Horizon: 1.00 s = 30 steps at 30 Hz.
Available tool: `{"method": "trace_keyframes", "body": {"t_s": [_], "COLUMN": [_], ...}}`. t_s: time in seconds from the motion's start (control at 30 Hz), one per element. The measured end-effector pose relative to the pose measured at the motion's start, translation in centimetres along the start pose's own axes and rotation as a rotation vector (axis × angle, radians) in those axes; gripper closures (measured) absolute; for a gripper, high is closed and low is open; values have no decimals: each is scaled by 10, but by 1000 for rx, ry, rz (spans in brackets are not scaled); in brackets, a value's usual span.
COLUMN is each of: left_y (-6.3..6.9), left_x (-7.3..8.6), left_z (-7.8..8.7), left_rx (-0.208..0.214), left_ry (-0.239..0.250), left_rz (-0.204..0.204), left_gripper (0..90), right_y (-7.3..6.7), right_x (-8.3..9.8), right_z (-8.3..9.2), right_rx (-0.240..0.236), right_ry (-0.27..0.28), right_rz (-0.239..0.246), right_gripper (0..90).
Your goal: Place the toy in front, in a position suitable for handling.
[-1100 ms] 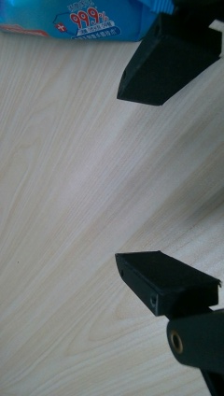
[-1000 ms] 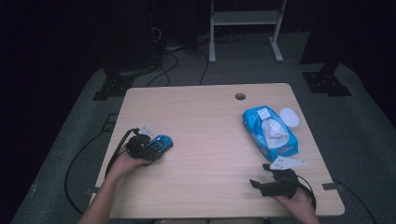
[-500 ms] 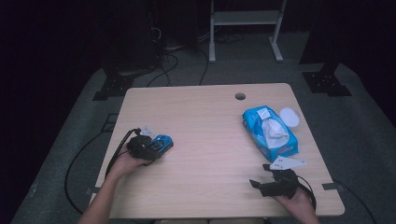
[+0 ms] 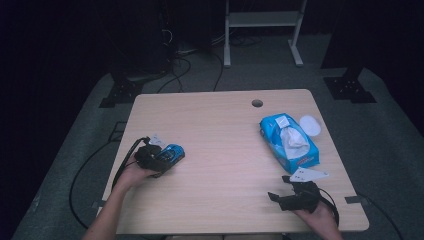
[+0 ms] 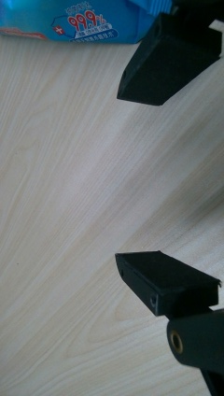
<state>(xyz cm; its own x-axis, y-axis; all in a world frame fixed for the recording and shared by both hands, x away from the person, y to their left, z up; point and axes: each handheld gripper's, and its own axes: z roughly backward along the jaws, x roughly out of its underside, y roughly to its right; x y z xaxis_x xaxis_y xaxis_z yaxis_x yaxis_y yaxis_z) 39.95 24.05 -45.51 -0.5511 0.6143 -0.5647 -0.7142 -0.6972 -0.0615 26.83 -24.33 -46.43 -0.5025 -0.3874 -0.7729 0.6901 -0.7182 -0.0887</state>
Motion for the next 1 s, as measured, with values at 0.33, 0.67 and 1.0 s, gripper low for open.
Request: {"method": "trace_keyframes", "body": {"t_s": [0.33,0.67,1.0], "left_y": [1,18,72], "left_x": [-1,-22,-59], "left_z": [6,25,21], "left_rx": [2,27,139], "left_ry": [7,82,125], "left_rz": [-17,-74,-222], "left_gripper": [282,282,282], "right_y": [0,0,1], "right_x": [0,-1,-1], "right_z": [0,0,4], "right_rx": [3,4,11], "right_ry": [1,3,16], "right_rz": [-2,0,0], "right_gripper": [169,169,169]}}
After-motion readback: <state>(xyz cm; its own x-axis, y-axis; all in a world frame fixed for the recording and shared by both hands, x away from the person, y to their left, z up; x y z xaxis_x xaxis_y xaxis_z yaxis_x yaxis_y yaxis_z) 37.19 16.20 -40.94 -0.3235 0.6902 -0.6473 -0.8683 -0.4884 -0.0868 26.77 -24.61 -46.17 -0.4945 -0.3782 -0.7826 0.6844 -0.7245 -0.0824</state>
